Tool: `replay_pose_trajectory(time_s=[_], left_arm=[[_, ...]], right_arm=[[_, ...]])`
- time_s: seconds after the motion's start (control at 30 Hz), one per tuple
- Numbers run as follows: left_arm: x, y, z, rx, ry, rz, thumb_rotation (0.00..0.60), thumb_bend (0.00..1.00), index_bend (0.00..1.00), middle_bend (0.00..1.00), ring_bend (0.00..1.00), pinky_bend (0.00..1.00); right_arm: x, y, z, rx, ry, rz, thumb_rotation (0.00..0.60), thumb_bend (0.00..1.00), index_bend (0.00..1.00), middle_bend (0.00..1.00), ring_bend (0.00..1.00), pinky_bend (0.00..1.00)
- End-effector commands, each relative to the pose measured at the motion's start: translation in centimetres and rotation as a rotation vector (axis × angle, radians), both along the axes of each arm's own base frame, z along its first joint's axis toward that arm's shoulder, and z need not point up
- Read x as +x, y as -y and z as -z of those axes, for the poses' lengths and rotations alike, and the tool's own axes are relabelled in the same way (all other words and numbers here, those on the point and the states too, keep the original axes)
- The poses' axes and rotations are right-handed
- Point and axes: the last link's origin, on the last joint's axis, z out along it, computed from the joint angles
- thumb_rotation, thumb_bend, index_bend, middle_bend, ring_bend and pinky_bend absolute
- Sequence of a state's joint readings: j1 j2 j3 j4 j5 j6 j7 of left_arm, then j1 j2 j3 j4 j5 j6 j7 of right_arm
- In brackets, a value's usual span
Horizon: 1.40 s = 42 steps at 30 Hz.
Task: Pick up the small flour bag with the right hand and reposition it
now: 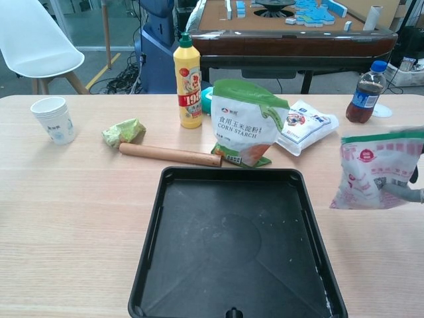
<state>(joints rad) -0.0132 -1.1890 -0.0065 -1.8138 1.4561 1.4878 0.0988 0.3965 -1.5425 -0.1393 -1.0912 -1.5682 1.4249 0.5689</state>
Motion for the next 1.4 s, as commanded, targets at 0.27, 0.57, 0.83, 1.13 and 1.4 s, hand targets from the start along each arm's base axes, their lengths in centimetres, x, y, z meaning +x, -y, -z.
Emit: replay_pose_trajectory(time_s=[0.27, 0.57, 0.83, 1.13, 1.4], left_arm=[[0.2, 0.0, 0.2, -0.005, -0.004, 0.001, 0.600, 0.24, 0.15, 0.17, 0.15, 0.26], [0.3, 0.0, 0.4, -0.013, -0.002, 0.003, 0.600, 0.24, 0.15, 0.16, 0.14, 0.26], [0.1, 0.1, 0.5, -0.018, 0.000, -0.005, 0.600, 0.24, 0.15, 0.16, 0.14, 0.26], [0.0, 0.0, 0.5, -0.017, -0.003, -0.007, 0.600, 0.24, 0.15, 0.16, 0.14, 0.26], [0.1, 0.0, 0.6, -0.021, -0.004, -0.005, 0.600, 0.24, 0.15, 0.16, 0.14, 0.26]], right_arm=[[-3.2, -1.3, 0.2, 0.000, 0.087, 0.060, 0.600, 0.45, 0.78, 0.64, 0.48, 0.56], [-4.0, -1.0, 1.4, 0.034, 0.081, 0.089, 0.600, 0.45, 0.78, 0.64, 0.48, 0.56], [-3.5, -0.2, 3.2, 0.045, 0.093, 0.079, 0.600, 0.45, 0.78, 0.64, 0.47, 0.56], [-3.6, 0.0, 4.9, 0.074, 0.037, 0.071, 0.600, 0.45, 0.76, 0.55, 0.37, 0.43], [-3.4, -0.6, 4.5, 0.063, 0.008, 0.033, 0.600, 0.45, 0.68, 0.50, 0.33, 0.40]])
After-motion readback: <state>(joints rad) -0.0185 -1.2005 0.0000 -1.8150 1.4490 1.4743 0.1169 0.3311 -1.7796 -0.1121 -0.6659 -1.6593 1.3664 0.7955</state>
